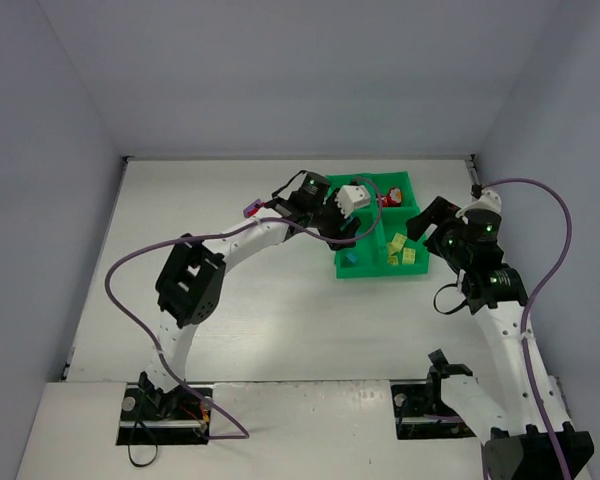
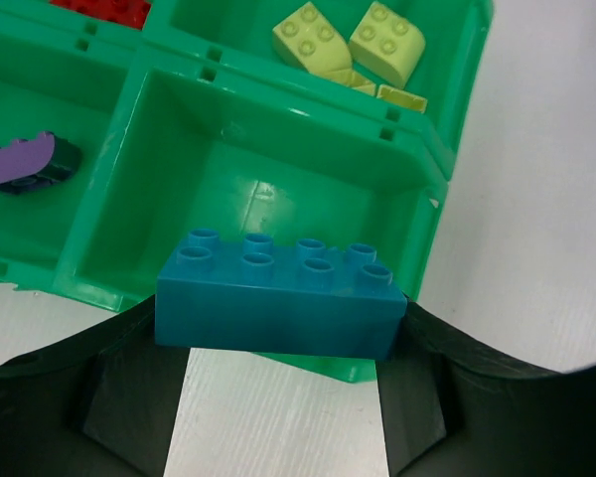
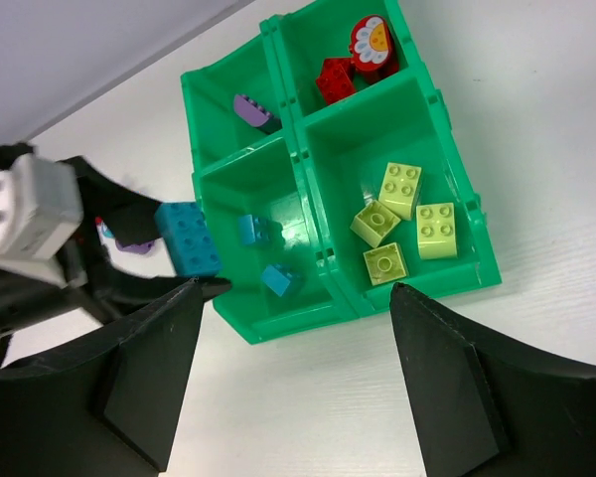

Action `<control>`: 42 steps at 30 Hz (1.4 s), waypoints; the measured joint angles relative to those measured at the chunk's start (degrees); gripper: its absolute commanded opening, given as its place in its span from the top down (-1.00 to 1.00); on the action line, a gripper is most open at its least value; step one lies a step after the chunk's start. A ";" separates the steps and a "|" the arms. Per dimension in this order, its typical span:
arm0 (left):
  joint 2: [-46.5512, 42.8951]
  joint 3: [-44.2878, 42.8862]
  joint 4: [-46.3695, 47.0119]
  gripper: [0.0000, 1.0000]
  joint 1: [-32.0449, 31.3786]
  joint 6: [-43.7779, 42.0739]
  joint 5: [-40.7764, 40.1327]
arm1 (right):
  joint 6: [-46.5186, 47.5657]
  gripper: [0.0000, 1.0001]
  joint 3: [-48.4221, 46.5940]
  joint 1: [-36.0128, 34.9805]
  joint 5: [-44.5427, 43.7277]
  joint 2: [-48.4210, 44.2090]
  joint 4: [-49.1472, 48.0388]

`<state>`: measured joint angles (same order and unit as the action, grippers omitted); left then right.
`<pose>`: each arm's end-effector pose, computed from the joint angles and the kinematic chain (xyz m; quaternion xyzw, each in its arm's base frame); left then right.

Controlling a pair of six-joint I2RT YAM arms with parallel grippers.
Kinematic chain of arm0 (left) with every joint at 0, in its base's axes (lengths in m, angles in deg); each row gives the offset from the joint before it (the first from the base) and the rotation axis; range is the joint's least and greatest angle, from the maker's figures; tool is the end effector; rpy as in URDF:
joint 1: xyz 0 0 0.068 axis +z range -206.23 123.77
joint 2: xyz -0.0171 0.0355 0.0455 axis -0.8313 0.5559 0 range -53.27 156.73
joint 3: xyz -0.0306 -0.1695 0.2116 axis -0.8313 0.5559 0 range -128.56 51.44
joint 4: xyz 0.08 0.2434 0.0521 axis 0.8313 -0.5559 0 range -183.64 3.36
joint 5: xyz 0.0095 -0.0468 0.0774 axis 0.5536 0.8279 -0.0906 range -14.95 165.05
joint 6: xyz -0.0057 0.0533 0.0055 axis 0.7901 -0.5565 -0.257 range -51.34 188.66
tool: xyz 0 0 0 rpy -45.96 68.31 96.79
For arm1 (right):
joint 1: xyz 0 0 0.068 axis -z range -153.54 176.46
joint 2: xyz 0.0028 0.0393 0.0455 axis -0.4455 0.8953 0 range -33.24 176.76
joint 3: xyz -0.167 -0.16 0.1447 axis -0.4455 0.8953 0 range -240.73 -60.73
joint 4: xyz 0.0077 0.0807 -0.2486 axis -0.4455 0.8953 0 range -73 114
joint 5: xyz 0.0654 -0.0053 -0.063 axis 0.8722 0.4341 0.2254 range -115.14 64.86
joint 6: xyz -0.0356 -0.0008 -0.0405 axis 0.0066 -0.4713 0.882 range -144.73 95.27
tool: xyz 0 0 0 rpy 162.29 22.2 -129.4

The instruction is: Sort the legos into containers by color

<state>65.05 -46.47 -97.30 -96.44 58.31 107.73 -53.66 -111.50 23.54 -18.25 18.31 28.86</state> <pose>0.3579 -0.3277 0.2630 0.4820 0.6964 -0.3582 0.3929 0.2079 0.0149 0.3529 0.1388 0.7677 0.2163 0.5870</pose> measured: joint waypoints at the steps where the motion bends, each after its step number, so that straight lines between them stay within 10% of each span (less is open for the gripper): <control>1: 1.11 -0.90 -0.22 0.27 -0.13 0.00 -0.50 | 0.02 -0.45 0.00 0.00 0.00 -0.55 0.33; 13: 3.67 -3.89 -1.53 -0.45 -0.24 1.88 -8.44 | 0.68 -0.48 0.02 0.00 0.15 -2.27 2.78; 30: -2.03 2.01 3.93 -0.46 0.98 8.31 -10.86 | 1.99 -0.50 0.15 0.00 1.97 -0.87 2.99; 42: -14.75 5.92 -0.79 -0.68 17.75 22.60 -28.33 | 2.16 -0.51 0.37 0.00 3.87 1.07 2.78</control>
<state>50.30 -40.55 -98.08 -78.69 80.91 79.41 -51.49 -111.12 23.54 -14.38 19.38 31.63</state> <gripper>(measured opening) 0.838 0.751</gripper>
